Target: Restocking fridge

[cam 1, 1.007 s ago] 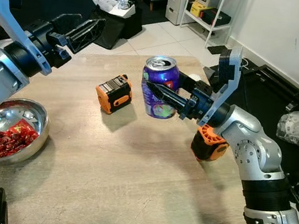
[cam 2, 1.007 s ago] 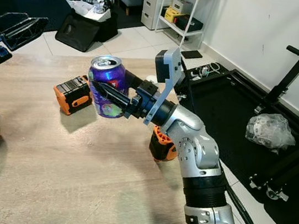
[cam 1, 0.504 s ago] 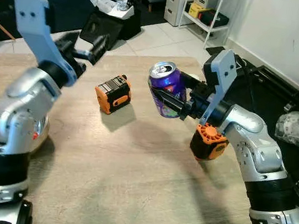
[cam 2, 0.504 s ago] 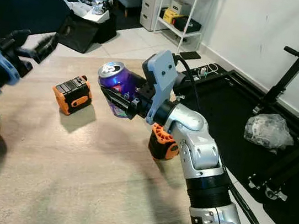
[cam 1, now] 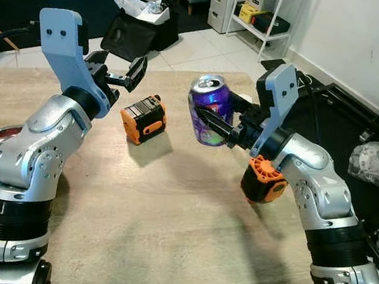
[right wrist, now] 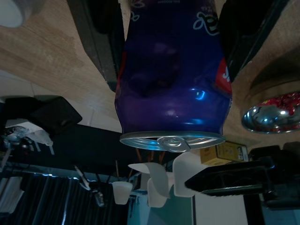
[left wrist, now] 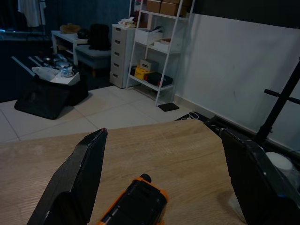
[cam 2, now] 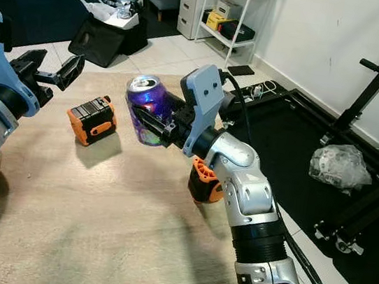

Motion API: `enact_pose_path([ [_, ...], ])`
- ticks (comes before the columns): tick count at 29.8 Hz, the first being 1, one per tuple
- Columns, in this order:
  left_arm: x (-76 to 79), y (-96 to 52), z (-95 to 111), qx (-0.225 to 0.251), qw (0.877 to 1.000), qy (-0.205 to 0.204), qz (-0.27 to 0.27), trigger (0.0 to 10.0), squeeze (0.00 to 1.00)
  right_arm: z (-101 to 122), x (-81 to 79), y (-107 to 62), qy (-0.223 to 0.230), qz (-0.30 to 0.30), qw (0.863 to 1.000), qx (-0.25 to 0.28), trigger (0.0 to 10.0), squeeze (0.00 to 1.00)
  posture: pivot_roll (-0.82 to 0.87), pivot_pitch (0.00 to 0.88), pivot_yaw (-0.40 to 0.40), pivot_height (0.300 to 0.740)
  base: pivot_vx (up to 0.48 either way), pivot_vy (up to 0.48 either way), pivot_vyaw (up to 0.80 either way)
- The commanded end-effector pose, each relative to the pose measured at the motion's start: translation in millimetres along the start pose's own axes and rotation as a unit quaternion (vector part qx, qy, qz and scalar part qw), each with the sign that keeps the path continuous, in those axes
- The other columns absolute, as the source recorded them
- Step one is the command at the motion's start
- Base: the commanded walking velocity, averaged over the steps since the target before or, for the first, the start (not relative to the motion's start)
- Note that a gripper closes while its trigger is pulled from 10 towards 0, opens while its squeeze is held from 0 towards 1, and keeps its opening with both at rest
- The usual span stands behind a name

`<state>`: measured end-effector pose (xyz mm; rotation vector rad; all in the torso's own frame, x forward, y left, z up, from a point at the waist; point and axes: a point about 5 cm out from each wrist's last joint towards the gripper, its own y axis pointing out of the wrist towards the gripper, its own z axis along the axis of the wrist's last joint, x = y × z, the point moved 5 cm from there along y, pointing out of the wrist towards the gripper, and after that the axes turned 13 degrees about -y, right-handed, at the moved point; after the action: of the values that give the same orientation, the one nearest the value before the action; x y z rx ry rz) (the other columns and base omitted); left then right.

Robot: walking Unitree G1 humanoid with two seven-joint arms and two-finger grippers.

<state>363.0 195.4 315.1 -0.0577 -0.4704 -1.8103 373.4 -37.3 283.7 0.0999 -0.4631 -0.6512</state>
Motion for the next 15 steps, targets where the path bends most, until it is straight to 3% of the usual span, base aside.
enact_pose_path([
  [1,0.7,-0.2,-2.0,0.003,1.000,0.002,0.003,10.0,0.00,3.9,6.1,1.2,0.004,-0.015,1.000,0.010,10.0,0.00,0.02,0.095,-0.024,0.740,0.000,0.000,0.00],
  [10,-0.6,0.6,-1.9,0.006,1.000,0.000,0.007,10.0,0.00,6.9,17.2,0.6,0.014,-0.053,0.998,0.022,10.0,0.00,0.02,0.093,-0.023,0.740,0.000,0.000,0.00],
  [15,-2.7,2.1,-3.4,0.010,1.000,0.001,0.022,10.0,0.00,19.1,38.4,-2.9,0.040,-0.130,0.989,0.062,10.0,0.00,0.02,0.094,-0.023,0.740,0.000,0.000,0.00],
])
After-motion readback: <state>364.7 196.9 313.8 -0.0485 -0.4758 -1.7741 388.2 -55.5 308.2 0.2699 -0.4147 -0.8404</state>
